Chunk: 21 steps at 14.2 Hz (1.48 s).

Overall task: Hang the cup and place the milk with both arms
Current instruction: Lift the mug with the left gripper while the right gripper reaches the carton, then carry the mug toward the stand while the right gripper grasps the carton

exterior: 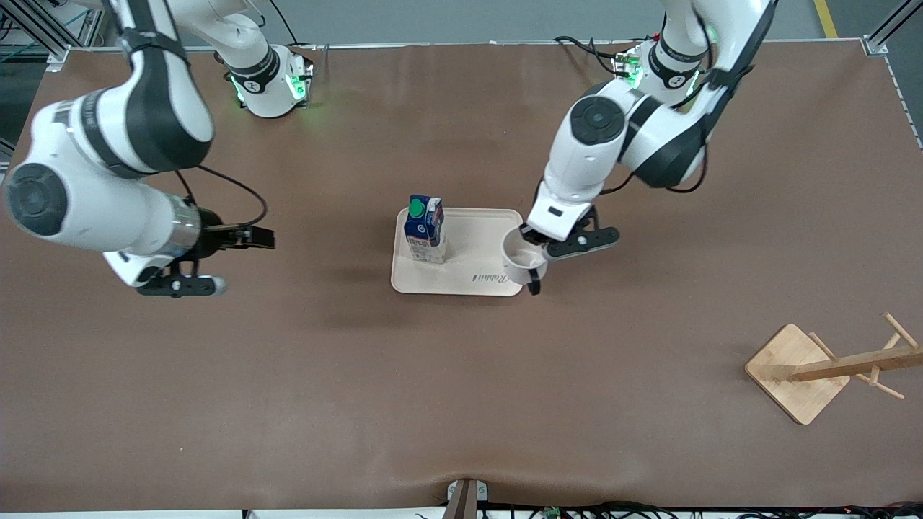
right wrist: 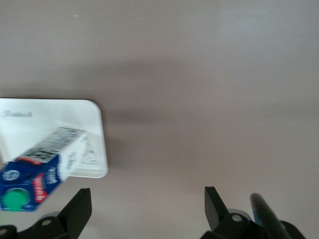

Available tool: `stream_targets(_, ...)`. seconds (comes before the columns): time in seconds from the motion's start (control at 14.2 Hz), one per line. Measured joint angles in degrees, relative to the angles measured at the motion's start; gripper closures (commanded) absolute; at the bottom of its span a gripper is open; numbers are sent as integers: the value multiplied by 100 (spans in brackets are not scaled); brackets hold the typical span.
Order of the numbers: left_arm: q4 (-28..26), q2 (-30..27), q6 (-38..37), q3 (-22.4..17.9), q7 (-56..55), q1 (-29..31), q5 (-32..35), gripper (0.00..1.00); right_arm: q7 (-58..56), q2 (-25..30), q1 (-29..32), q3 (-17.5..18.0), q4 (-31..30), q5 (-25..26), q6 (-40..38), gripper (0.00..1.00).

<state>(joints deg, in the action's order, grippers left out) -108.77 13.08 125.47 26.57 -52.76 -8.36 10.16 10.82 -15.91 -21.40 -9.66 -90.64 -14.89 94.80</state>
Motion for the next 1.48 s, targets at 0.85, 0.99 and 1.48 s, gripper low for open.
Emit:
stream_targets(0.85, 486, -897, -1950, -57, 4633, 2354, 4, 100, 332, -521, -1440, 3, -3, -917, 1365, 0)
stream_targets(0.99, 485, -1020, -1984, -56, 5184, 2663, 4, 100, 700, -632, -1664, 4, -8, -917, 1397, 0)
stream_targets(1.48, 516, -1234, -1997, -61, 6708, 3410, 3, 100, 1162, -931, -2035, -15, -27, -889, 1452, 0)
